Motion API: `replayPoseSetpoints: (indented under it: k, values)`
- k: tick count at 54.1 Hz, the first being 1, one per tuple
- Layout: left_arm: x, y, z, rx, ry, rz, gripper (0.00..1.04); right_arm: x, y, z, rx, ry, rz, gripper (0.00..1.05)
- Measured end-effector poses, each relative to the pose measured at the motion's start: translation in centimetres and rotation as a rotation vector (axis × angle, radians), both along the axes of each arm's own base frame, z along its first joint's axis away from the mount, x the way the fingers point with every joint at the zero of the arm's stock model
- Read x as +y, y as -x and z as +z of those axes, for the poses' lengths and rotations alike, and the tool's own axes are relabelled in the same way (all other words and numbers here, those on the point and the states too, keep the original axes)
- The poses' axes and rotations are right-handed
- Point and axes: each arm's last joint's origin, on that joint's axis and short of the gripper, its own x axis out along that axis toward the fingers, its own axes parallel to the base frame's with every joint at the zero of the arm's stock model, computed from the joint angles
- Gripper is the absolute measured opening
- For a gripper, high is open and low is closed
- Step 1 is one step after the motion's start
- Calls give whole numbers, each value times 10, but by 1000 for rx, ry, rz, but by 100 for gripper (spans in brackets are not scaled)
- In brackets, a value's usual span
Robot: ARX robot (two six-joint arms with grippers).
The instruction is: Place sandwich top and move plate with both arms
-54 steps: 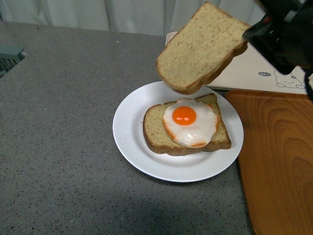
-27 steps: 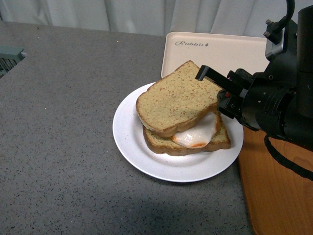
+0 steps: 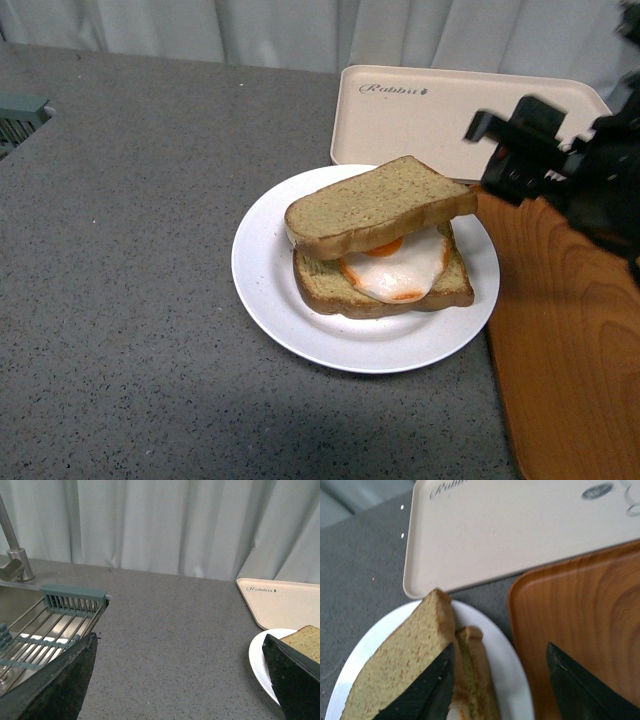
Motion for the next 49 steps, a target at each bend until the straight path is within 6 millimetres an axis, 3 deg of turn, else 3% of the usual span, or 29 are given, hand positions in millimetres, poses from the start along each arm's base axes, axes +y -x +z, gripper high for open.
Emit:
replayPoseSetpoints:
  k: [5, 12, 16, 23, 32, 41, 49]
  values:
    - [0, 0, 0, 0, 0, 0, 98, -20, 4, 17, -33, -10, -15, 73]
    - [0, 0, 0, 0, 0, 0, 98, -47, 17, 25, -62, -20, -30, 92]
    - [0, 0, 0, 0, 0, 0, 98, -63, 28, 18, -217, 70, -63, 84]
    - [0, 0, 0, -1, 0, 3, 98, -94, 74, 21, -434, 286, -52, 62]
    - [0, 0, 0, -2, -1, -1, 98, -97, 128, 28, -449, 384, -19, 37]
    - [0, 0, 0, -1, -1, 1, 98, -97, 180, 41, -514, 411, -15, 2]
    - [0, 0, 0, -2, -2, 0, 98, -97, 188, 44, -567, 418, -27, 1]
